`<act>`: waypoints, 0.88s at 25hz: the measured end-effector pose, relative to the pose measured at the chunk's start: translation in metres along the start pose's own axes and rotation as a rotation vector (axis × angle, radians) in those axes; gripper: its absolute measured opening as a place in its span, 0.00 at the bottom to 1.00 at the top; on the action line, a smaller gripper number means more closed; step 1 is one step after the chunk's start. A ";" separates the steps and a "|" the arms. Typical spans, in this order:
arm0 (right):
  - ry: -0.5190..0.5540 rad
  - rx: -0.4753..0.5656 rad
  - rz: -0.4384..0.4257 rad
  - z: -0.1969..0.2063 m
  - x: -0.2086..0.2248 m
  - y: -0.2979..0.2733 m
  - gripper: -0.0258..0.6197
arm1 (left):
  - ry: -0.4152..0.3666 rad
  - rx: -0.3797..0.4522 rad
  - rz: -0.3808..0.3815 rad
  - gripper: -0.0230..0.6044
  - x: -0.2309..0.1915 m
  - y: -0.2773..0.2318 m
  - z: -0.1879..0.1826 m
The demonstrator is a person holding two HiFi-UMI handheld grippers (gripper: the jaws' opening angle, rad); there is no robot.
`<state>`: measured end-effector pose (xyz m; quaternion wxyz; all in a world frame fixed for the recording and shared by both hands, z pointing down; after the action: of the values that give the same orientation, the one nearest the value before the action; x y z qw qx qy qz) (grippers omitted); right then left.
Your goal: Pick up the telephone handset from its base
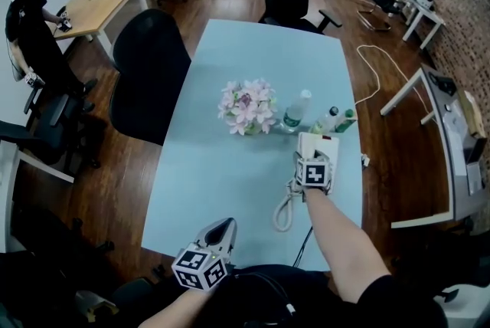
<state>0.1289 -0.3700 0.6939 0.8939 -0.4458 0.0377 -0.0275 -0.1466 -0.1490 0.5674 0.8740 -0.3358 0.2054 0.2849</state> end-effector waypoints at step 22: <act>-0.383 0.342 -0.418 -0.027 0.004 0.148 0.42 | -0.085 -0.002 0.060 0.04 0.029 0.000 -0.006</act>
<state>0.1325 -0.3024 0.5596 0.9216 -0.2846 -0.2286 -0.1318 -0.1262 -0.1428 0.5472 0.8726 -0.3181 0.1777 0.3251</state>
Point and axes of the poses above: the fingertips, and each gripper's own axes: y backward along the fingers, x to its right, z out of its underside, the point moved 2 cm from there along y, backward along the fingers, and after that the axes turned 7 degrees about -x, right-handed, at the moved point
